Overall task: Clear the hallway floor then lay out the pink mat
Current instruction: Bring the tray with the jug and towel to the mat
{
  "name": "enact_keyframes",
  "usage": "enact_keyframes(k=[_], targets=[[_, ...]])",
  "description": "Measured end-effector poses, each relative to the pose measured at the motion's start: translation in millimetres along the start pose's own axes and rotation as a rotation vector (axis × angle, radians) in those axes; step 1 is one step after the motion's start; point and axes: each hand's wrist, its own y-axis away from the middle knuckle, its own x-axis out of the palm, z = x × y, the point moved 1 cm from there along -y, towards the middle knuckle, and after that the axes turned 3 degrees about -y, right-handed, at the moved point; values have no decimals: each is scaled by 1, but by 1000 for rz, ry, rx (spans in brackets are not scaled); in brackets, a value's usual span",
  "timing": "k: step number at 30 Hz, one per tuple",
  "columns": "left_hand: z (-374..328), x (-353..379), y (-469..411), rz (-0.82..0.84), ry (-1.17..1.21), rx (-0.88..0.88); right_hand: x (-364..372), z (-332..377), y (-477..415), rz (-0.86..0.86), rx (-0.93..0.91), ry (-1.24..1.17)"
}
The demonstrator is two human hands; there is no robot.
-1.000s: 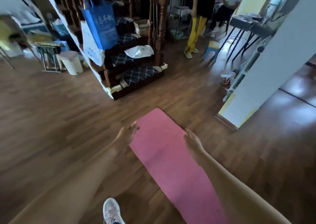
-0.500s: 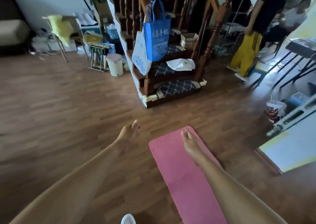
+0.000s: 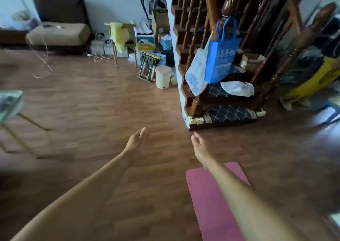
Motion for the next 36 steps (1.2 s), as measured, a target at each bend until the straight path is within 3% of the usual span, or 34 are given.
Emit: enact_keyframes(k=[4,12,23,36], targets=[[-17,-32,-14,-180,-105,103,35,27,-37,86,-61,39],[-45,-78,-81,-410,-34,106,88,81,-135,233,-159,130],[-99,-91,-181,-625,35,109,122,166,-277,407,-247,122],[-111,-173,-233,-796,98,90,247,213,-348,628,-315,169]])
